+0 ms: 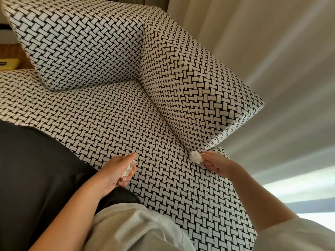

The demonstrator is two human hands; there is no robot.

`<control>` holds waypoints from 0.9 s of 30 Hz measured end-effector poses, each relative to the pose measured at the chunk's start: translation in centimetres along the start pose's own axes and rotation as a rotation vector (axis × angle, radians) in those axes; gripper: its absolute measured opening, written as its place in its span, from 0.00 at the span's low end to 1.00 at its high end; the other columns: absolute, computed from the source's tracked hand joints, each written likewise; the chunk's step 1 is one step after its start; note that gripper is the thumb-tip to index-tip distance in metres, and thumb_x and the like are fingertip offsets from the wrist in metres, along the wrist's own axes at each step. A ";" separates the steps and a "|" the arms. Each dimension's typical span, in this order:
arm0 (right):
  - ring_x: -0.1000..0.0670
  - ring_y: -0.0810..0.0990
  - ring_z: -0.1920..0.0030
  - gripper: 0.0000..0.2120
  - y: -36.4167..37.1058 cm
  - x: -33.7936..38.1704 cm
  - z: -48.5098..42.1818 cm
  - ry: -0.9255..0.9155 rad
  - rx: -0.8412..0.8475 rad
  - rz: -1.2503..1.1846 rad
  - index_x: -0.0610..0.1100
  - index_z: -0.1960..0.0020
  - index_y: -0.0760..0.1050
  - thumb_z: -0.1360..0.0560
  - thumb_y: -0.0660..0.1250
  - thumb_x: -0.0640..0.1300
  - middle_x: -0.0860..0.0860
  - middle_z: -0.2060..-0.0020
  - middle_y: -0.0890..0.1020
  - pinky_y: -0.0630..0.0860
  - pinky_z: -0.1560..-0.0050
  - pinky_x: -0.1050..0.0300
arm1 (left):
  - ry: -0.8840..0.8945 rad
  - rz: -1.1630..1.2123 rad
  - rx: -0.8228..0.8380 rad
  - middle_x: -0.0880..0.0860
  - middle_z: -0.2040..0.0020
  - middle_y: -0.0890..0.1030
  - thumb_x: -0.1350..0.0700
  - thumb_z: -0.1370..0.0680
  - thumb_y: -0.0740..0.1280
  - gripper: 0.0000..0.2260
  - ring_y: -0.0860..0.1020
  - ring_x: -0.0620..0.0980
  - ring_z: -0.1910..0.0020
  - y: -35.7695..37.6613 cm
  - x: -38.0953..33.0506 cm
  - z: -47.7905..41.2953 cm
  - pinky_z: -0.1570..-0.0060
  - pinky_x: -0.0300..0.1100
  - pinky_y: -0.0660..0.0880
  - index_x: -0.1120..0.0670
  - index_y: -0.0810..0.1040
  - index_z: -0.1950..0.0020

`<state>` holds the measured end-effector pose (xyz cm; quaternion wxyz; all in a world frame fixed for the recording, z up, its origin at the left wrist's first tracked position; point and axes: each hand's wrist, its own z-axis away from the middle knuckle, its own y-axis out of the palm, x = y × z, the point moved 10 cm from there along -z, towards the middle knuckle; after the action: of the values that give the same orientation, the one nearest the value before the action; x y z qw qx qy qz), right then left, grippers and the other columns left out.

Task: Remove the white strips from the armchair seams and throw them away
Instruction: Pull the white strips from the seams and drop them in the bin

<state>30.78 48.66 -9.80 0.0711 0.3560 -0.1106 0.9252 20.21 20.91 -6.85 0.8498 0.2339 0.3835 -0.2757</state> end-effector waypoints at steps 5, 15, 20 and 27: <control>0.55 0.71 0.69 0.10 5.5 0.8 1.2 -0.037 0.083 -0.124 0.37 0.47 0.70 0.19 0.52 0.41 0.48 0.67 0.73 0.71 0.71 0.66 | -0.008 0.001 -0.025 0.50 0.74 0.71 0.48 0.21 0.58 0.17 0.65 0.44 0.80 -0.2 0.1 0.0 0.79 0.34 0.61 0.59 0.70 0.62; 0.55 0.70 0.63 0.11 18.6 6.6 4.0 -0.307 0.243 0.074 0.46 0.53 0.73 0.20 0.53 0.39 0.51 0.63 0.72 0.71 0.59 0.62 | -0.086 0.070 -0.251 0.60 0.56 0.81 0.50 0.20 0.59 0.14 0.79 0.53 0.64 -1.9 0.8 0.5 0.73 0.41 0.75 0.59 0.76 0.49; 0.46 0.79 0.57 0.07 21.6 10.4 5.0 -0.553 0.045 0.434 0.46 0.50 0.72 0.21 0.57 0.47 0.46 0.58 0.79 0.78 0.55 0.52 | -0.070 0.247 -0.182 0.61 0.58 0.83 0.49 0.19 0.57 0.16 0.79 0.55 0.60 -1.3 0.3 1.0 0.65 0.44 0.78 0.59 0.78 0.55; 0.46 0.73 0.45 0.16 23.3 14.1 6.1 -0.869 -0.235 0.687 0.42 0.37 0.69 0.21 0.53 0.47 0.44 0.46 0.77 0.73 0.45 0.49 | 0.059 0.344 -0.193 0.56 0.58 0.84 0.43 0.21 0.55 0.20 0.80 0.51 0.58 -2.0 -1.4 2.0 0.63 0.43 0.75 0.55 0.79 0.51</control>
<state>19.42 25.39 0.48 -0.2467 0.6375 -0.3415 0.6451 19.19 18.63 -4.92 0.8914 0.2213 0.3871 -0.0816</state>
